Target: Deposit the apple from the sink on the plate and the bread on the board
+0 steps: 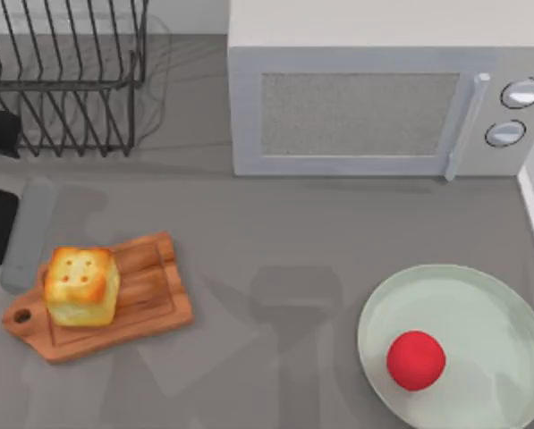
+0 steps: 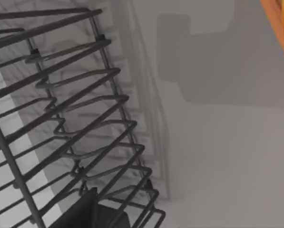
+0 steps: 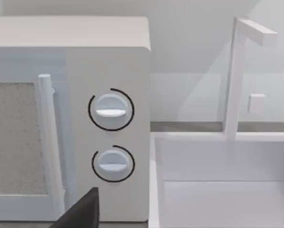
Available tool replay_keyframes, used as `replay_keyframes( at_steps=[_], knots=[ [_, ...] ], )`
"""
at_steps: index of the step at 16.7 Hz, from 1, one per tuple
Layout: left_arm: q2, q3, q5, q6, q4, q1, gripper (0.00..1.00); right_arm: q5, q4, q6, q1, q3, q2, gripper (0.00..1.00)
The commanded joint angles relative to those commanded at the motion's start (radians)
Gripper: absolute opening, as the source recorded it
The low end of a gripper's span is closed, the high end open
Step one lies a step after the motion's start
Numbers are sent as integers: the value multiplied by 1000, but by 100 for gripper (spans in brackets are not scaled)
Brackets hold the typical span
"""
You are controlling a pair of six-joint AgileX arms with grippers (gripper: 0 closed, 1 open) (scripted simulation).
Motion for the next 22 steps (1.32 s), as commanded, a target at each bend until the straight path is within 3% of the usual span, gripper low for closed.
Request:
replay_keyframes(
  at_steps=[8, 13, 18, 22],
  knots=[
    [-573, -408, 4, -970, 300, 76, 100, 0, 0, 0, 0, 0, 0, 100],
    [-884, -623, 5, -1458, 448, 99, 100, 0, 0, 0, 0, 0, 0, 100],
    [-1079, -753, 3, -1740, 537, 107, 100, 0, 0, 0, 0, 0, 0, 100],
    [-1112, -775, 3, -1784, 552, 108, 100, 0, 0, 0, 0, 0, 0, 100]
  ],
)
